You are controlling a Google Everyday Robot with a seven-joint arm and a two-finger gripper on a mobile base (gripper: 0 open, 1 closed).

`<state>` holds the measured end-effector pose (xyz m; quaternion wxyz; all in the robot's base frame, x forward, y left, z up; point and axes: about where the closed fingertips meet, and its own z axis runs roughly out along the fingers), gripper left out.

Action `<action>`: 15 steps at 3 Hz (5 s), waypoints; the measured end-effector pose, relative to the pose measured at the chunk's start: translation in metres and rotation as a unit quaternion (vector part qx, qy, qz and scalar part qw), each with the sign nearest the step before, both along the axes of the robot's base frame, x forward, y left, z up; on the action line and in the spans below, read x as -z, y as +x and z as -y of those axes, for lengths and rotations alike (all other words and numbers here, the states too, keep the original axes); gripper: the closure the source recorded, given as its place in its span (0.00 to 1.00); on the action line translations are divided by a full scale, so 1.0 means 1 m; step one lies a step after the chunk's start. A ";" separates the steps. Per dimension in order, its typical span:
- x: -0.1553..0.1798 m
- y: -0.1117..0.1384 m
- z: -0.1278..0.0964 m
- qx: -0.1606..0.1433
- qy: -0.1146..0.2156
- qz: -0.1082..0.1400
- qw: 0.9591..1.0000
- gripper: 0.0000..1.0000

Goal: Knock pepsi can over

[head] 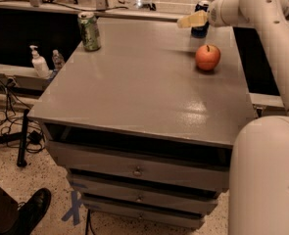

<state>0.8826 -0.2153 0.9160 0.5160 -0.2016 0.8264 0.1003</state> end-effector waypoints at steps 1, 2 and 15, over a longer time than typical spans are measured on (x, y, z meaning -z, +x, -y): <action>0.014 0.017 0.002 -0.012 -0.003 0.011 1.000 0.00; 0.024 0.030 0.009 -0.007 -0.009 0.016 1.000 0.00; -0.025 -0.158 -0.140 -0.323 -0.396 -0.017 0.859 1.00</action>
Offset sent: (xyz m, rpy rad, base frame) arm 0.0743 -0.0399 -0.0166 -0.0306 -0.0495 -0.0120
